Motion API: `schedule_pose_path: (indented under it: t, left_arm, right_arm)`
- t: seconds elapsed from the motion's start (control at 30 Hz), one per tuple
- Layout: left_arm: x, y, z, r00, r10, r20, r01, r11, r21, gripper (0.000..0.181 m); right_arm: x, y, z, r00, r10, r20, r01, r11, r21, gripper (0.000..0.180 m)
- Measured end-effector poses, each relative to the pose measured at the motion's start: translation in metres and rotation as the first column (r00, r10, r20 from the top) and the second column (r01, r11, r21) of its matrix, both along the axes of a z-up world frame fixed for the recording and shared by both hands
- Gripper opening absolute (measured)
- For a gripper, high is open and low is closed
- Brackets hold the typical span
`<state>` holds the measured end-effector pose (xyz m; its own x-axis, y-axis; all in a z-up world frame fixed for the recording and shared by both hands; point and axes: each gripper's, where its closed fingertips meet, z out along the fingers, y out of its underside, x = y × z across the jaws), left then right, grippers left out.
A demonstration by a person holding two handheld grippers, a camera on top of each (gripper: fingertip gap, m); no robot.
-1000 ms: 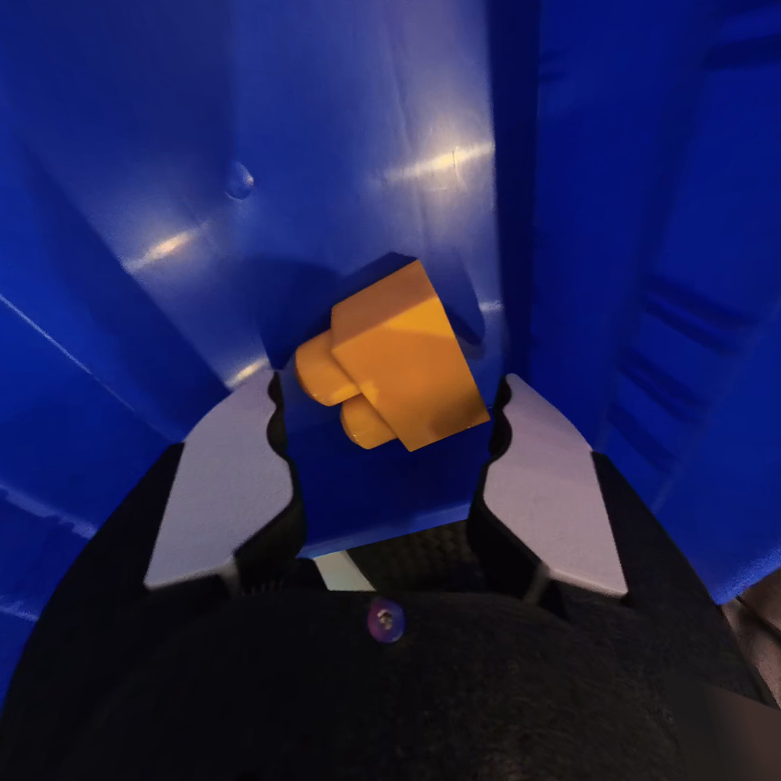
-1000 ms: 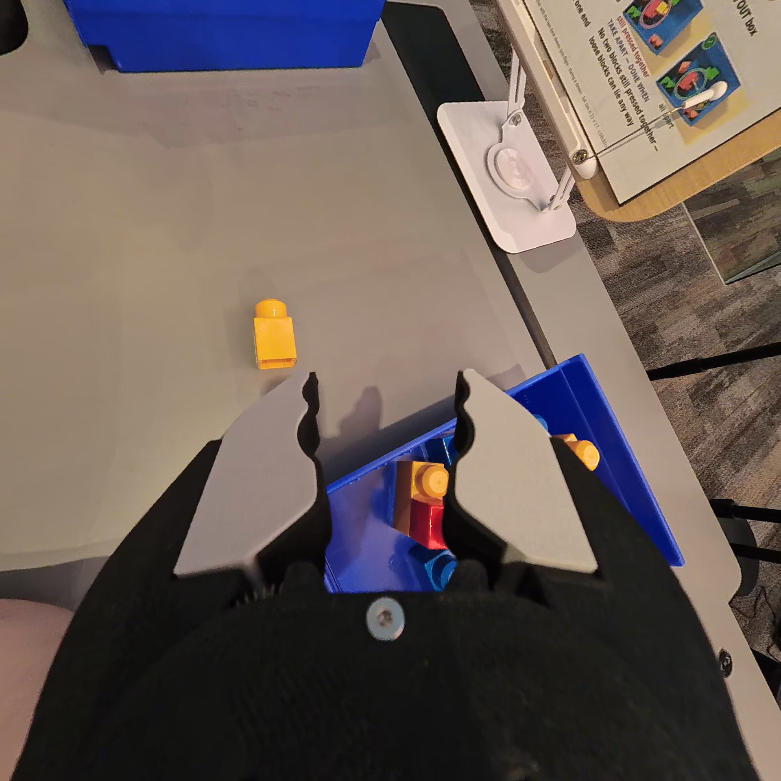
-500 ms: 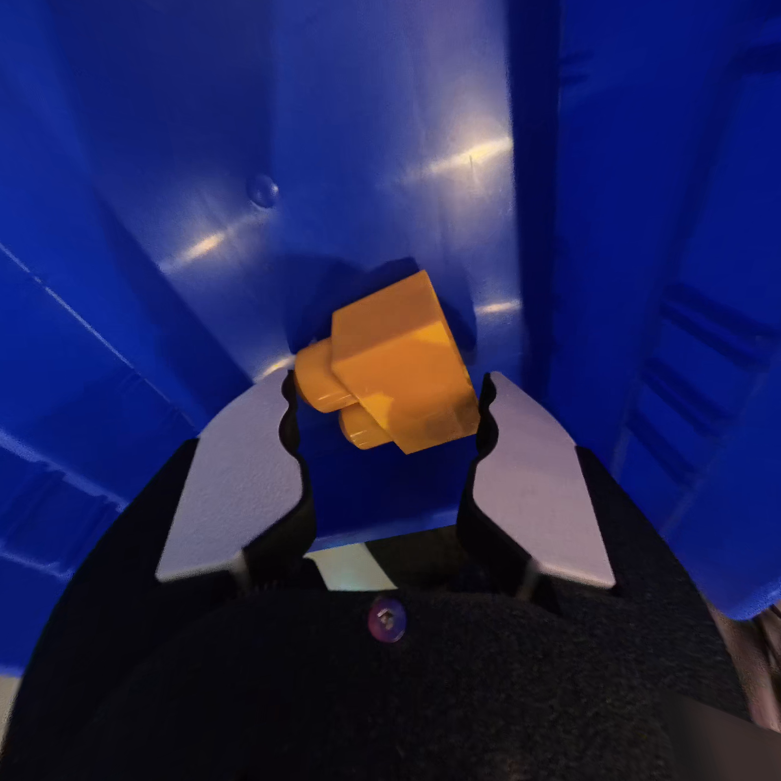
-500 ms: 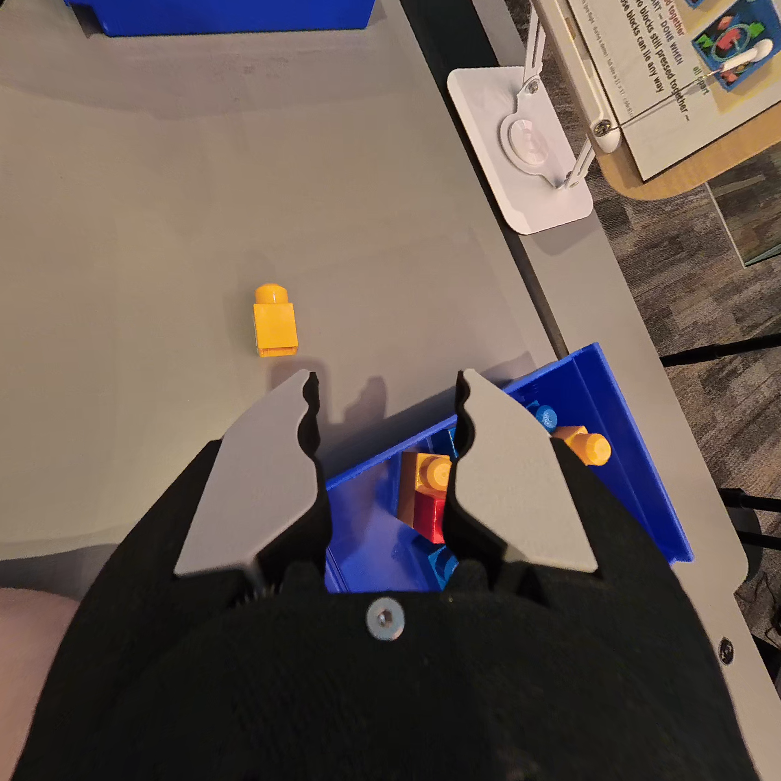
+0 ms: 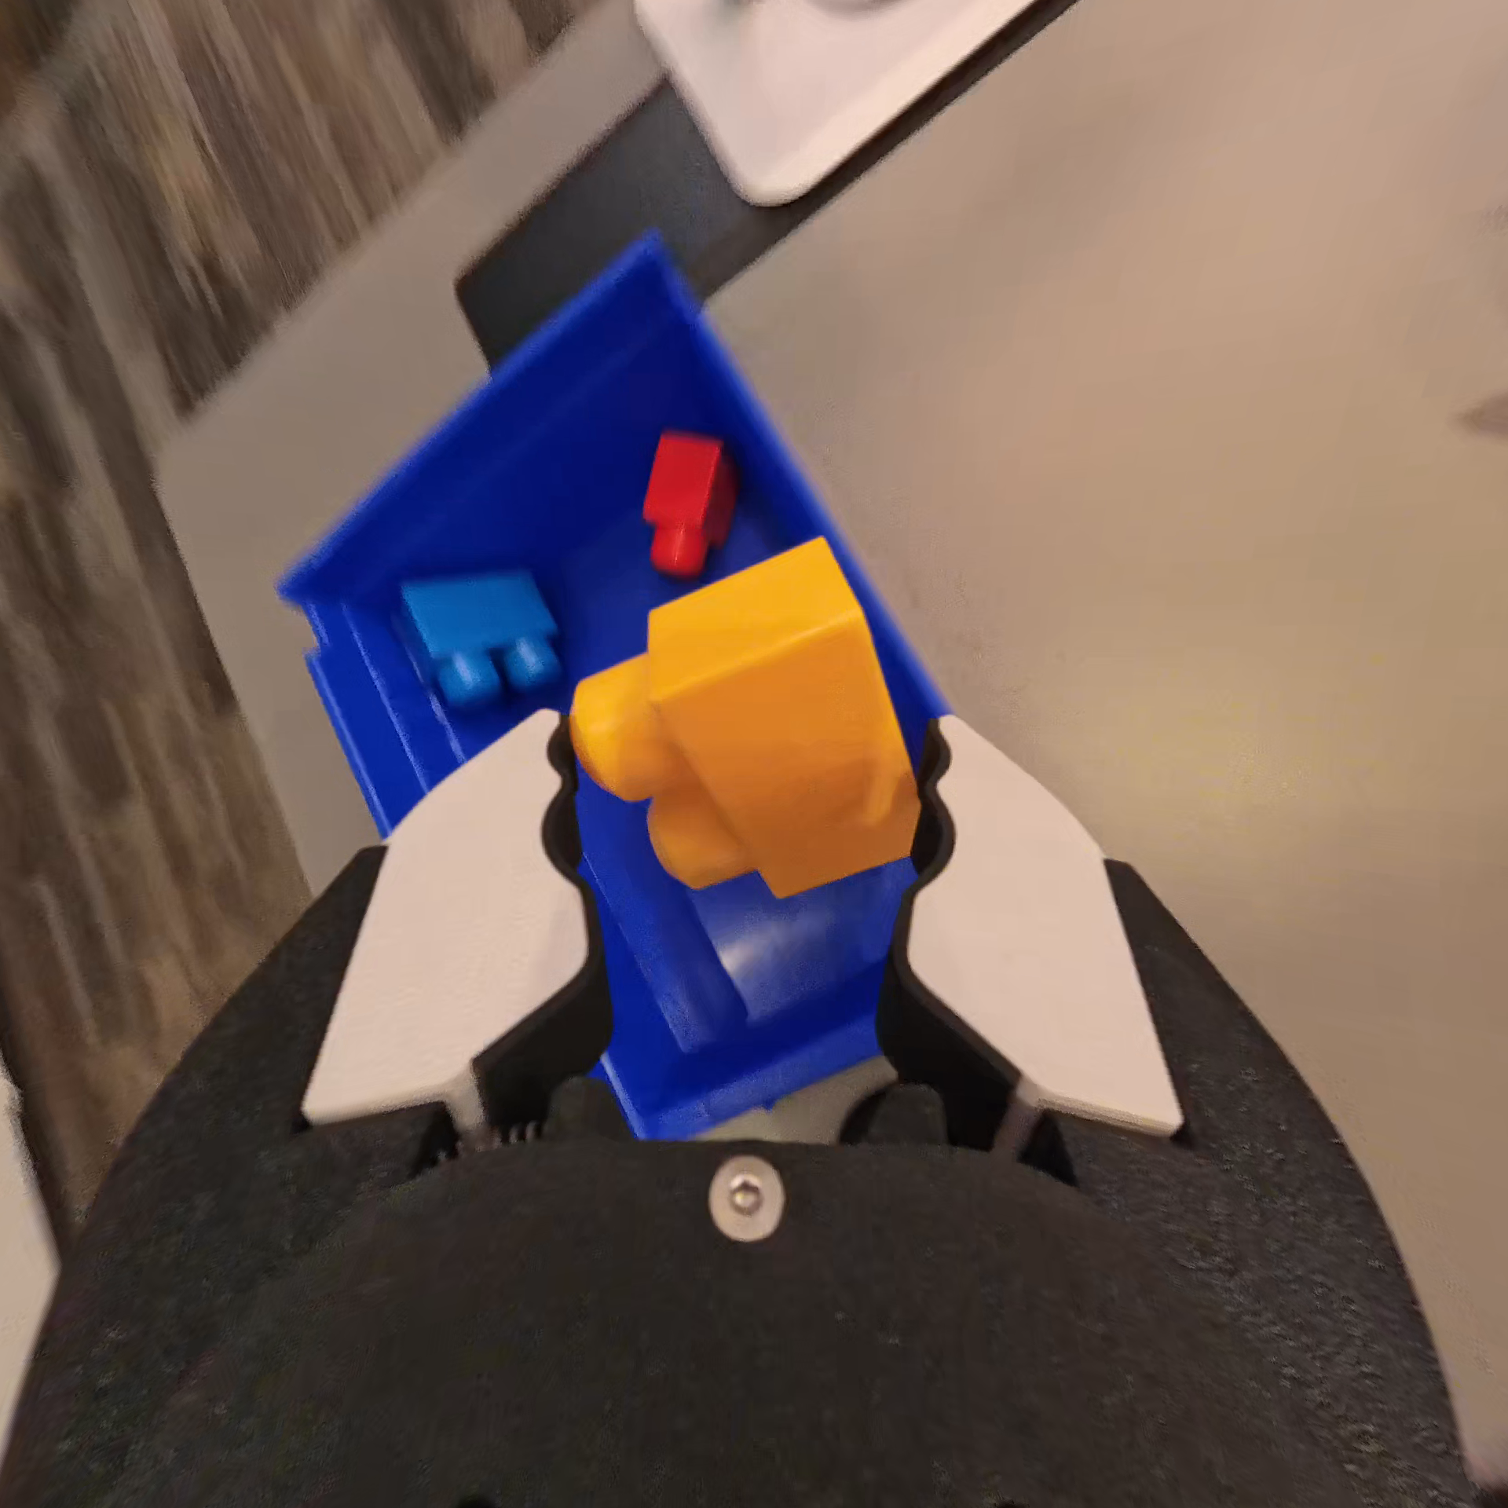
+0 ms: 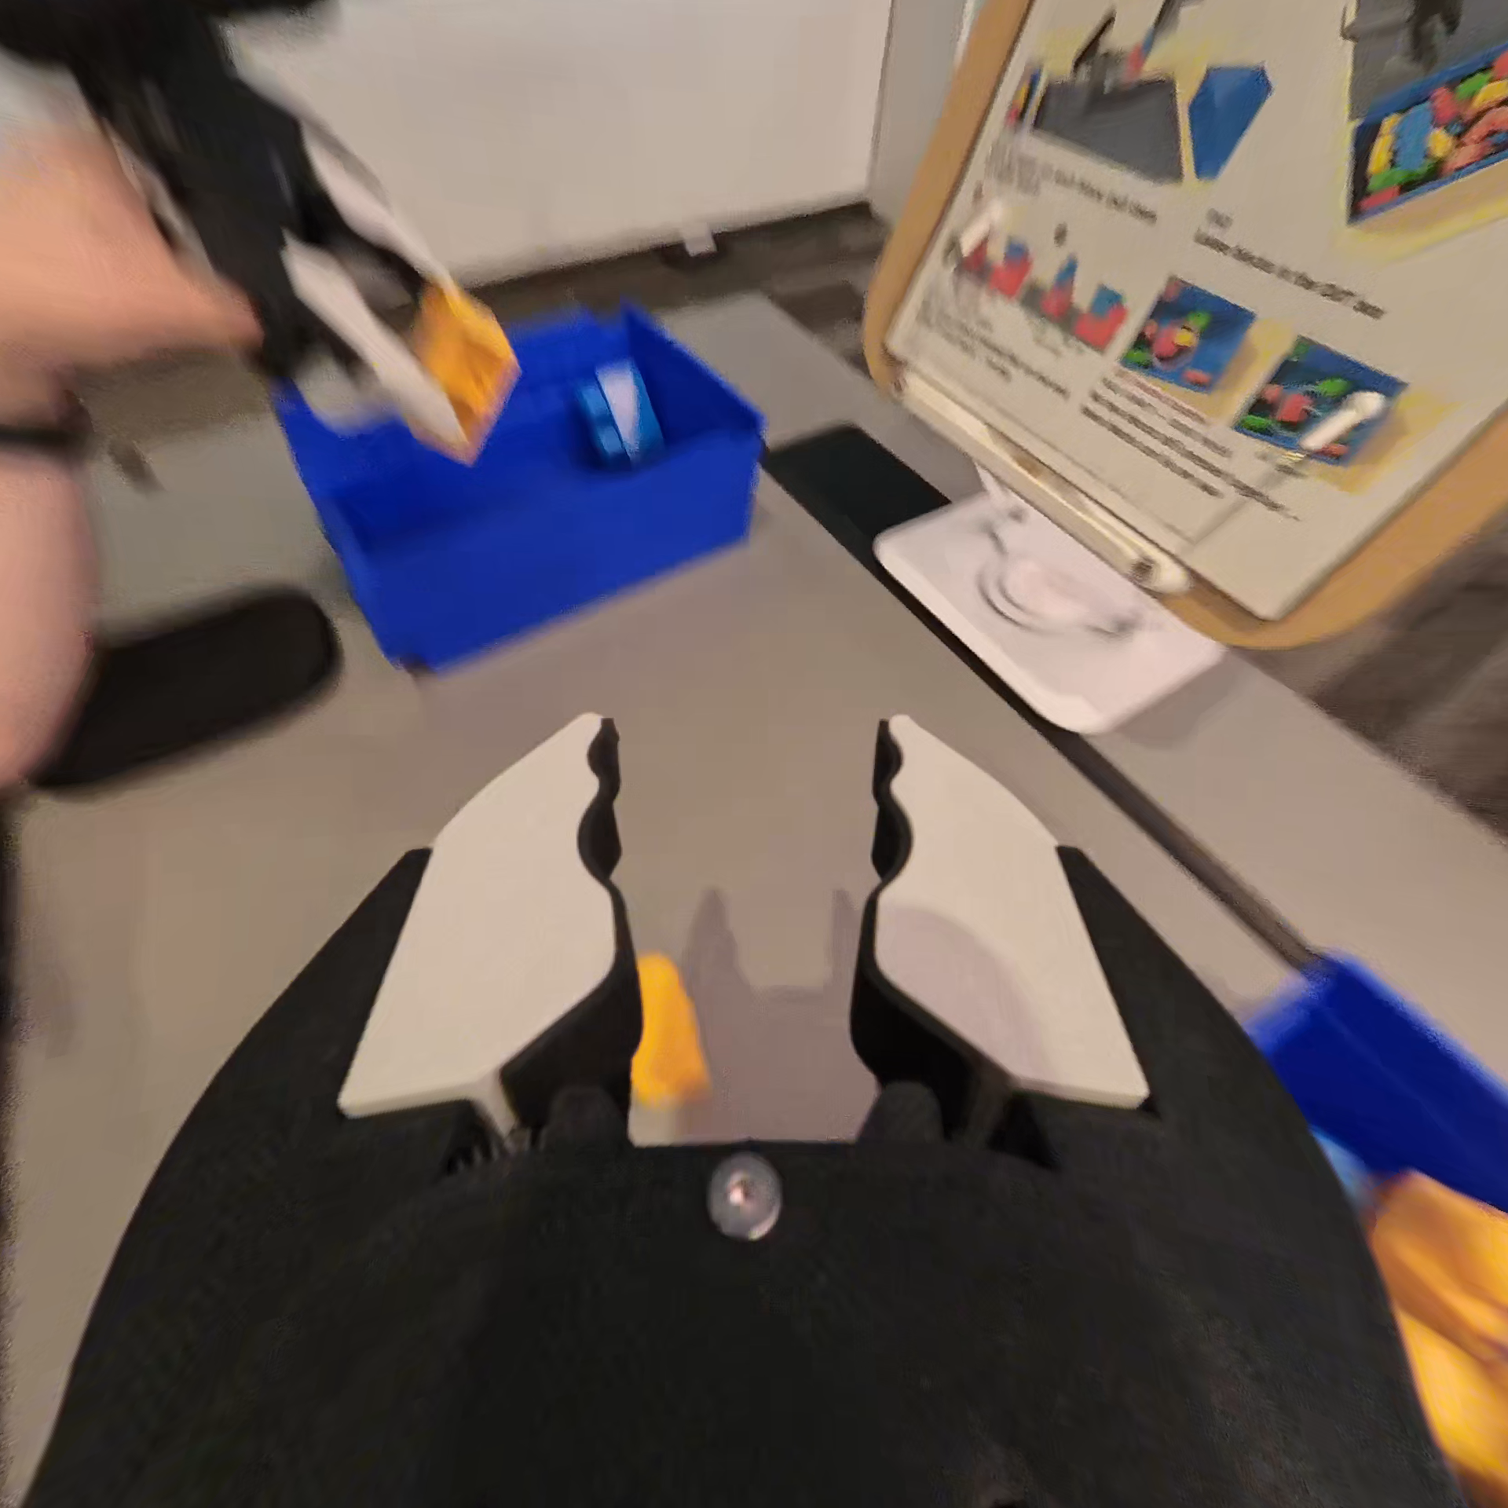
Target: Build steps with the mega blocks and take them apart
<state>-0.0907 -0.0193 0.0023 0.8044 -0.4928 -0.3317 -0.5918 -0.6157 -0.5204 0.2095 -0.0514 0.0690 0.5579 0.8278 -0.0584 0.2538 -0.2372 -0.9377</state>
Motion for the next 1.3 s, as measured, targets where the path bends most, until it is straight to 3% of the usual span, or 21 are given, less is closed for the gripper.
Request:
schedule_pose_path:
  t: [0.1, 0.23, 0.4, 0.7, 0.87, 1.03, 1.13, 1.23, 1.3]
  left_arm:
    - [0.051, -0.008, 0.003, 0.977, -0.197, -0.086, 0.203, 0.977, 0.071, 0.081]
    - [0.115, -0.029, -0.016, 0.923, -0.377, -0.071, 0.379, 0.925, 0.012, 0.081]
    - [0.144, -0.043, -0.036, 0.878, -0.457, -0.145, 0.456, 0.889, -0.041, 0.08]
    - [0.163, -0.053, -0.06, 0.838, -0.505, -0.207, 0.494, 0.863, -0.109, 0.08]
    - [0.168, -0.059, -0.067, 0.809, -0.538, -0.238, 0.522, 0.843, -0.134, 0.08]
    - [0.17, -0.06, -0.068, 0.805, -0.543, -0.24, 0.526, 0.84, -0.135, 0.08]
    - [0.171, -0.058, -0.063, 0.813, -0.534, -0.231, 0.526, 0.845, -0.102, 0.08]
    - [0.164, -0.041, -0.043, 0.857, -0.461, -0.23, 0.479, 0.878, 0.024, 0.104]
    - [0.158, -0.034, -0.025, 0.895, -0.424, -0.141, 0.438, 0.894, 0.091, 0.106]
  right_arm:
    - [-0.048, 0.0, 0.005, 0.955, 0.072, -0.289, -0.138, 0.967, -0.214, 0.059]
    - [-0.089, -0.006, -0.045, 0.957, 0.17, -0.236, -0.257, 0.874, -0.411, 0.057]
    - [-0.112, -0.003, -0.072, 0.952, 0.164, -0.26, -0.279, 0.813, -0.511, 0.057]
    - [-0.133, -0.017, -0.113, 0.968, 0.23, -0.096, -0.242, 0.776, -0.583, 0.058]
    - [-0.137, -0.032, -0.122, 0.945, 0.308, -0.112, -0.303, 0.693, -0.654, 0.039]
    - [-0.136, -0.034, -0.125, 0.936, 0.326, -0.131, -0.325, 0.66, -0.677, 0.038]
    - [-0.134, -0.032, -0.121, 0.934, 0.323, -0.153, -0.339, 0.661, -0.67, 0.038]
    - [-0.125, -0.02, -0.118, 0.942, 0.285, -0.178, -0.329, 0.676, -0.659, 0.038]
    - [-0.114, -0.006, -0.114, 0.95, 0.227, -0.215, -0.312, 0.69, -0.653, 0.038]
